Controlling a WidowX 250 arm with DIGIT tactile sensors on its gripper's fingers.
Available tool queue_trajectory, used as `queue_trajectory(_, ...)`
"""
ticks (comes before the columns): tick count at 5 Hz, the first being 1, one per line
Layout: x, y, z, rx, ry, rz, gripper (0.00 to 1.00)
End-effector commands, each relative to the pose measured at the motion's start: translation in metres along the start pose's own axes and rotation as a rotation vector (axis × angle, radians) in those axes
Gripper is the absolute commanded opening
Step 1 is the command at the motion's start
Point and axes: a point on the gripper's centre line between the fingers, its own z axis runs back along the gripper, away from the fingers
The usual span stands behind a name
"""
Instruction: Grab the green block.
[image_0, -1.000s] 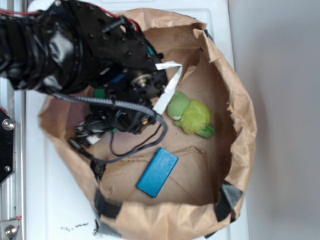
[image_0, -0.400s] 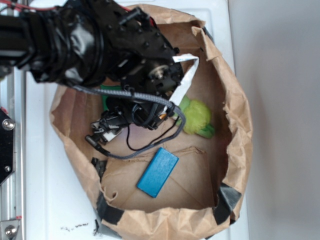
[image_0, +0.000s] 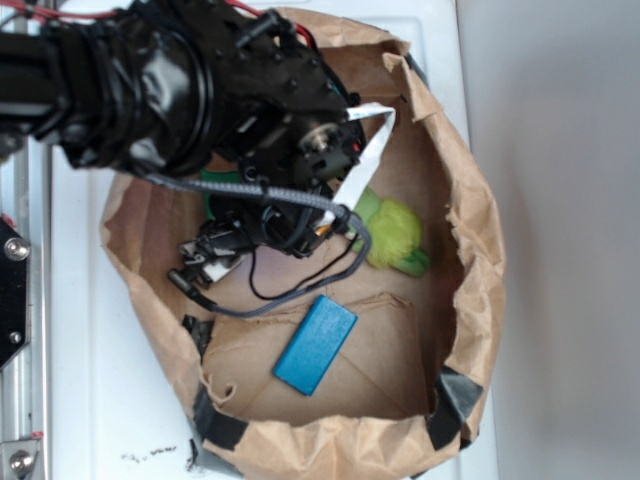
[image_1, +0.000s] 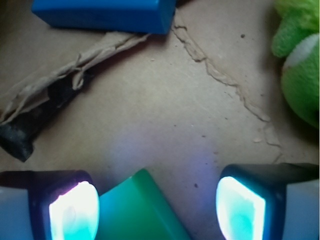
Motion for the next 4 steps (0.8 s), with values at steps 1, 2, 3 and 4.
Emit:
queue_trajectory(1, -0.014, -0.0162, 0.0137, -0.009, 0.013, -0.044, 1.0)
queue_trajectory(2, -0.0156, -0.0172, 0.0173, -0.013, 0.011, -0.047, 1.0)
queue_trajectory(3, -0.0164, -0.0168, 0.0153, -0.013, 0.024, -0.049, 1.0)
queue_trajectory(4, -0.0177, -0.0195, 0.0144, -0.018, 0.029, -0.056, 1.0)
